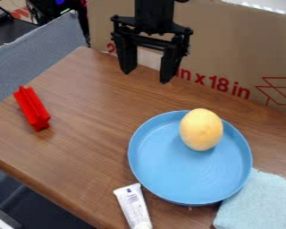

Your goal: Move the red object to the right side of the table

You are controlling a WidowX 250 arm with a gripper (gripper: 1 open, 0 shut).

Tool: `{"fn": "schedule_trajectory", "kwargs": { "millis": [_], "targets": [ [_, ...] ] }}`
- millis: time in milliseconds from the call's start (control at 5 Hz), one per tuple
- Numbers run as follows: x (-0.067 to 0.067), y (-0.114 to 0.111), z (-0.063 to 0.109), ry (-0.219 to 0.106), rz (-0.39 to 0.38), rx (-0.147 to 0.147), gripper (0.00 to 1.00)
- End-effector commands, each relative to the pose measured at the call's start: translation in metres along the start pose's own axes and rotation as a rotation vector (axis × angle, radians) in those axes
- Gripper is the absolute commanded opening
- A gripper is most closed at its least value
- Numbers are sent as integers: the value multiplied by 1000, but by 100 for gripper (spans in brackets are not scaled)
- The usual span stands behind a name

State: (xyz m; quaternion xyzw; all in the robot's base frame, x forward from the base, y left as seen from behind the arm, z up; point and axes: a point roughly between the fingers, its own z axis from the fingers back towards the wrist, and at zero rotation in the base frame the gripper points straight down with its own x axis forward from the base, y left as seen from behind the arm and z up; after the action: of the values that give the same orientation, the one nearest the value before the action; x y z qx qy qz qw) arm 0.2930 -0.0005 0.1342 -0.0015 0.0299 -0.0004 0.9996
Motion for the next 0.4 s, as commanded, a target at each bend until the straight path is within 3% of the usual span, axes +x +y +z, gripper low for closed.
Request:
{"fn": "schedule_trajectory", "kwargs": {
  "millis": [0,200],
  "targets": [
    [-3,15,-7,21,55,-16,100],
    [-8,34,-3,39,118,-19,100]
  ]
}}
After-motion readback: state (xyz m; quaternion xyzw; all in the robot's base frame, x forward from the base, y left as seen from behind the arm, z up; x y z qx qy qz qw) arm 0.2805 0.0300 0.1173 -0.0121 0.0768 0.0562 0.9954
